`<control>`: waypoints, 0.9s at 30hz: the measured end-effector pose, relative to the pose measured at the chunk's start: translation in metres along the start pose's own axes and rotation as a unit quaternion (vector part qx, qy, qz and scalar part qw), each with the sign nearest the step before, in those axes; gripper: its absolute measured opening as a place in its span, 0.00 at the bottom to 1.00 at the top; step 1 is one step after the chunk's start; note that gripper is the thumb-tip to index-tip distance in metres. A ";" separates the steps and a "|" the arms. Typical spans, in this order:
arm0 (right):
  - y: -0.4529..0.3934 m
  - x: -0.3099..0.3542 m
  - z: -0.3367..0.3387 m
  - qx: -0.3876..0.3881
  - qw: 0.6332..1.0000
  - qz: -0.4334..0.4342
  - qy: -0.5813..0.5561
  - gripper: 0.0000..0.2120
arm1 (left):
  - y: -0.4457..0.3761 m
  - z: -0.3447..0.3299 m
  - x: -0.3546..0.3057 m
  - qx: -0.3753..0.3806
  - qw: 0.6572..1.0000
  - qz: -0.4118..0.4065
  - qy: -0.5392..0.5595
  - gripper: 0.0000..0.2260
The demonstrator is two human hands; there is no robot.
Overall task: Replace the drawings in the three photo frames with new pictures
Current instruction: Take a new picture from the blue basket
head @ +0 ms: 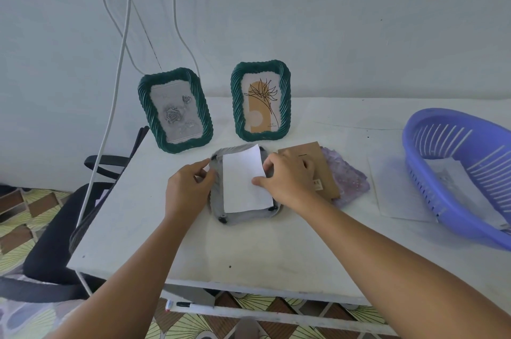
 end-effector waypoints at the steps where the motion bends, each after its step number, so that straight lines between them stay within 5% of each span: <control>1: -0.001 0.000 0.000 0.002 1.000 -0.002 -0.010 0.12 | 0.000 0.000 0.000 0.001 1.000 0.000 0.000 0.13; 10: -0.004 -0.002 0.038 -0.012 0.975 -0.041 -0.217 0.08 | 0.005 0.008 -0.016 -0.015 0.999 0.001 0.044 0.20; 17: -0.004 -0.018 0.058 -0.050 0.940 -0.068 -0.330 0.07 | -0.002 -0.022 -0.093 0.134 0.974 0.020 0.181 0.21; 22: 0.006 -0.032 0.089 -0.068 0.972 -0.052 -0.218 0.08 | 0.000 -0.047 -0.123 0.163 0.962 0.021 0.219 0.09; 27: 0.023 -0.035 0.157 -0.189 0.979 0.060 0.053 0.11 | 0.006 -0.061 -0.161 0.180 0.962 -0.051 0.197 0.01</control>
Point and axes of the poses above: each hand's wrist, its own y-axis away from the middle knuckle, its own z-axis out of the back of the hand, x = y × z, the point moved 7 cm from there along -y, towards the middle knuckle, and after that the axes turned 12 degrees about -y, right-handed, at the moved point
